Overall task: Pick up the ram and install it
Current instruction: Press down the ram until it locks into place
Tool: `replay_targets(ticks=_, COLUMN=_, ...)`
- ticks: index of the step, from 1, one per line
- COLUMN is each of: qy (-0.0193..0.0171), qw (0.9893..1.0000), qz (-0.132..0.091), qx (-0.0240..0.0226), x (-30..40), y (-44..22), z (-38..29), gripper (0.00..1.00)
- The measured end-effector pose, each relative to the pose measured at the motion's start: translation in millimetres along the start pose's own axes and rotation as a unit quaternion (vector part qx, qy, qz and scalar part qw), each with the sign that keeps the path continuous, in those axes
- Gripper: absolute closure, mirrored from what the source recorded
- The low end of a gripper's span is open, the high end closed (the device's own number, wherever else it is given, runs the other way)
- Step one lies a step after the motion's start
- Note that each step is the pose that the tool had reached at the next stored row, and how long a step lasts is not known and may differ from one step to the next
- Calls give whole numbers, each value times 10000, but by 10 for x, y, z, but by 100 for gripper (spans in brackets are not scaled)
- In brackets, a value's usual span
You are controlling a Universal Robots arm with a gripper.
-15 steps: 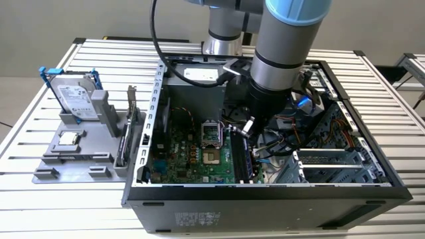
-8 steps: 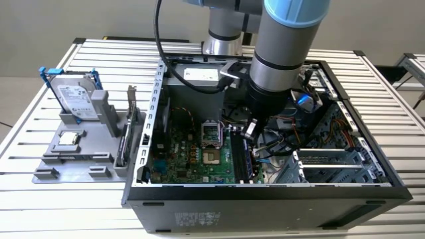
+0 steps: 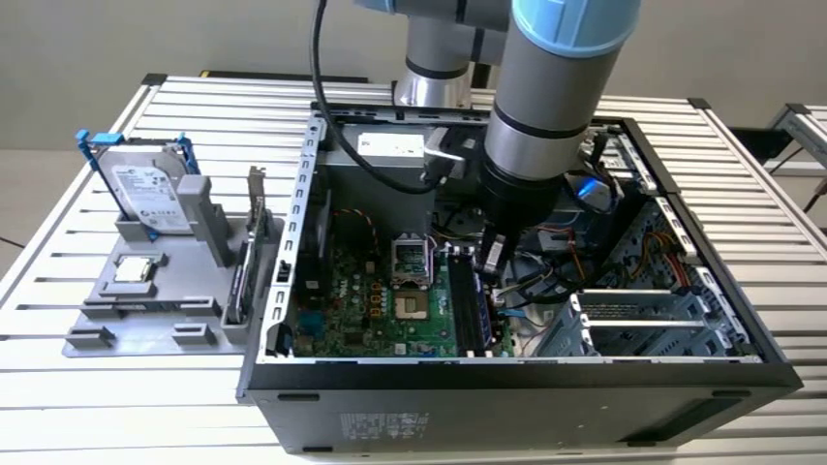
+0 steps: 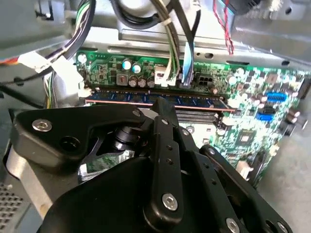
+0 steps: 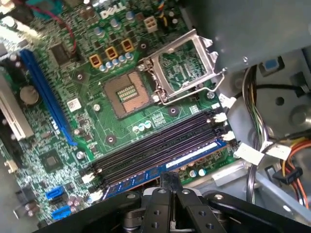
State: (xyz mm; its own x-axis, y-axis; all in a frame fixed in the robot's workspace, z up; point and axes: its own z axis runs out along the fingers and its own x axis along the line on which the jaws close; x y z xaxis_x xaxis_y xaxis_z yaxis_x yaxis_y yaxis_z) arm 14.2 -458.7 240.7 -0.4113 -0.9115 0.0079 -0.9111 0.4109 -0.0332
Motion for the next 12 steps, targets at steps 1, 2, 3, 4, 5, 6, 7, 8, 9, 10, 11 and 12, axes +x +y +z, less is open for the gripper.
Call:
replay_targets(ticks=1, qy=-3, qw=10000, qz=-83, qx=1, x=0, y=1, z=1, gripper=100)
replay_targets(ticks=2, qy=-7, qw=9998, qz=-176, qx=1, x=1, y=2, z=3, gripper=100)
replay_targets(ticks=3, qy=-10, qw=9997, qz=-259, qx=2, x=1, y=3, z=4, gripper=100)
replay_targets(ticks=4, qy=-13, qw=9994, qz=-344, qx=3, x=1, y=4, z=6, gripper=100)
replay_targets(ticks=5, qy=-16, qw=9991, qz=-428, qx=3, x=1, y=5, z=7, gripper=100)
replay_targets(ticks=6, qy=-19, qw=9987, qz=-513, qx=4, x=2, y=6, z=8, gripper=100)
replay_targets(ticks=7, qy=-21, qw=9982, qz=-599, qx=5, x=2, y=6, z=10, gripper=100)
replay_targets(ticks=8, qy=-25, qw=9976, qz=-696, qx=5, x=3, y=8, z=12, gripper=100)
replay_targets(ticks=9, qy=-27, qw=9970, qz=-772, qx=6, x=4, y=9, z=13, gripper=100)
replay_targets(ticks=10, qy=-29, qw=9964, qz=-851, qx=7, x=4, y=10, z=14, gripper=100)
replay_targets(ticks=11, qy=-32, qw=9956, qz=-934, qx=7, x=5, y=12, z=16, gripper=100)
replay_targets(ticks=12, qy=-34, qw=9950, qz=-1003, qx=8, x=6, y=14, z=17, gripper=100)
